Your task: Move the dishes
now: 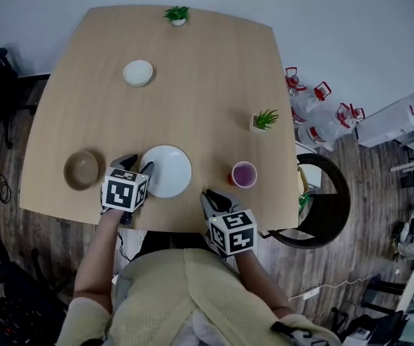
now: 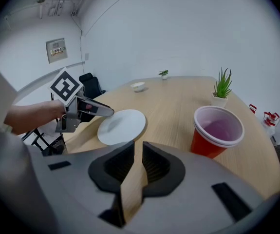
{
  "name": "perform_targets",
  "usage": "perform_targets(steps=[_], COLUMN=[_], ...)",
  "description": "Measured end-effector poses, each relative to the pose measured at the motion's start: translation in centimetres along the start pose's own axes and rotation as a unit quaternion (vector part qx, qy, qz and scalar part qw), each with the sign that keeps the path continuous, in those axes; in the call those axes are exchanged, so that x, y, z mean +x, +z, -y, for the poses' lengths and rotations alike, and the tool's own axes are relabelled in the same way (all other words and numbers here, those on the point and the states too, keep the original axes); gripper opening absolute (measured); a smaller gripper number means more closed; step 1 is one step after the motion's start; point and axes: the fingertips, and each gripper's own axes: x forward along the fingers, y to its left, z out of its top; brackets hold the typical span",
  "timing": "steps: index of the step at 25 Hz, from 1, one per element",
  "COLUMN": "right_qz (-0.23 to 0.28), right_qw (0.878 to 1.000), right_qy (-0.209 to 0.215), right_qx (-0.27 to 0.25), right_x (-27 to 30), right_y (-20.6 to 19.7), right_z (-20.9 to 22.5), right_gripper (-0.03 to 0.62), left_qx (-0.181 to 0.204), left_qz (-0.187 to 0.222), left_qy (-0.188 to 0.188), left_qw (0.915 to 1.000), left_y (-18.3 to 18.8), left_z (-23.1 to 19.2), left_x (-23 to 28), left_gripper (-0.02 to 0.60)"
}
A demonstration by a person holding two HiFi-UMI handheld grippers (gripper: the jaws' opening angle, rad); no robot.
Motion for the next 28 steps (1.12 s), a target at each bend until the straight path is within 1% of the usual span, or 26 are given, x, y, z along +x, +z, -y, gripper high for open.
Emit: perform_targets(steps=[4,9,11,14,18,23,28], right_qz=[-0.002,-0.004,-0.005,-0.005,-0.006,-0.006,-0.006], right_qw=[1.000,1.000,1.000,1.000,1.000,0.999,0.999], right_qy=[-0.006,-0.011,-0.012,-0.015,-0.020,-0.027,-0.031], right_qx=[0.004,0.009,0.012,0.015,0.019,0.025,0.028], right_x=[-0.3,-0.3,-0.4,-0.5,-0.7,-1.0,-1.2], right_y=[-0.4,-0.6,-0.8,-0.9,-1.1,-1.3,-1.5], right_z=[0.4,0.7,0.8,1.1,1.5,1.9,2.0], right_gripper=[0.063,0.061,0.061,0.061,0.060,0.060,0.058], left_qx=[0.011,0.000,0.005,0.011,-0.001,0.011,0.022], left_qz=[-0.022,-0.039,-0.043,-0.047,-0.045,-0.031,-0.024], left_qy=[-0.005,-0.021,-0.023,-0.022,-0.018,-0.009,-0.013], left_qw=[0.9997,0.9990,0.9988,0.9986,0.9988,0.9994,0.9994], left_y=[-0.6,-1.2,-1.3,-1.4,-1.4,-0.9,-0.7], left_z=[0.2,0.1,0.3,0.3,0.2,0.3,1.0], left_x=[1.3,2.1,2.3,2.4,2.3,1.8,1.2], left_gripper=[0.198,0.197,0.196,0.164,0.129,0.120,0.114])
